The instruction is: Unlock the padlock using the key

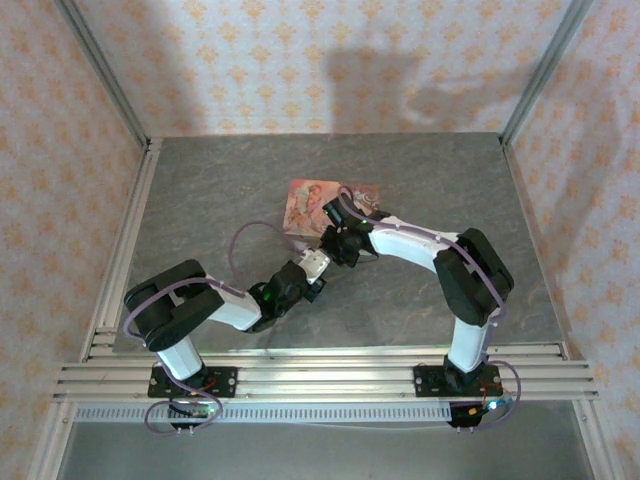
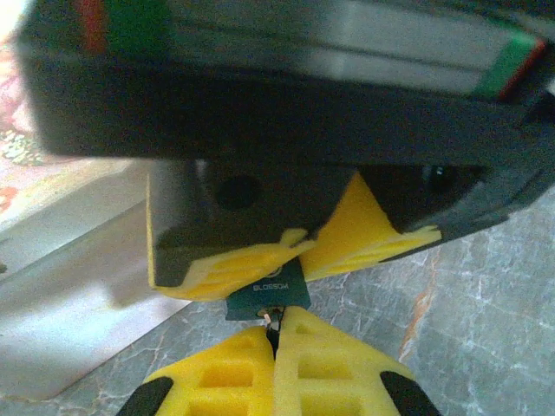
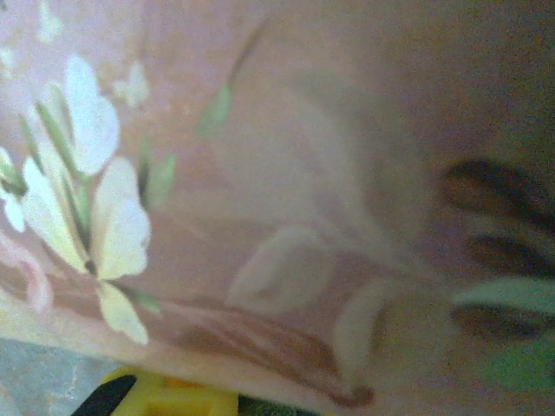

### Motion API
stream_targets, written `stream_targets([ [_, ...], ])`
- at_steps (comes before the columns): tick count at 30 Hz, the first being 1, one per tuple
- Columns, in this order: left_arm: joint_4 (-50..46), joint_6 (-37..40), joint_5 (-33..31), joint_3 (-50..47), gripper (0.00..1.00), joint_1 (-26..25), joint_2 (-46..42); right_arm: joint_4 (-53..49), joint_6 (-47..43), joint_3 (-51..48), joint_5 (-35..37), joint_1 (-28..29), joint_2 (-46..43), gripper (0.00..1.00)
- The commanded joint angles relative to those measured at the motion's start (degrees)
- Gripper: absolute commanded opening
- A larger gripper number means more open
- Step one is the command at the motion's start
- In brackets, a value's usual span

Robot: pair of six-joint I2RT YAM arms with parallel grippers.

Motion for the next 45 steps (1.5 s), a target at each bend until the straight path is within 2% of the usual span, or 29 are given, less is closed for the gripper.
stream_targets([
  [1, -0.8, -5.2, 6.4, -2.6, 0.00, 1.7, 2.6, -2.1, 3.1, -1.6, -5.6, 1.1, -0.5, 0.21],
  [6, -1.5, -7.3, 10.8, -3.2, 0.00, 4.9, 0.5, -1.8, 3.4, -2.2, -3.6, 1.1, -2.5, 0.35],
  [10, -2.6, -7.6, 11.5, -2.7, 0.00, 5.4, 0.3, -1.3, 3.7, -2.6, -2.7, 1.1, -4.3, 0.44],
  [20, -3.2, -9.1, 12.4, -2.5, 0.00, 6.2, -0.7, -1.6, 3.7, -5.1, 1.8, 1.1, -9.5, 0.48],
  [24, -3.6, -10.5, 15.9, -2.4, 0.00, 8.1, -1.8, 1.9, 5.3, -8.2, 3.9, 1.0, -12.4, 0.48],
  [28, -5.2, -9.9, 16.0, -2.4, 0.00, 8.6, -3.0, 6.0, 7.1, -11.3, 4.7, 0.9, -14.4, 0.48],
  [38, -9.2, -6.2, 14.4, -3.0, 0.00, 8.2, -7.5, 7.3, 7.5, -9.8, 3.0, 2.1, -11.0, 0.50],
  [45, -15.4, 0.2, 9.0, -1.8, 0.00, 5.4, -11.4, 7.0, 7.3, -7.1, -0.8, 2.4, -6.9, 0.49],
])
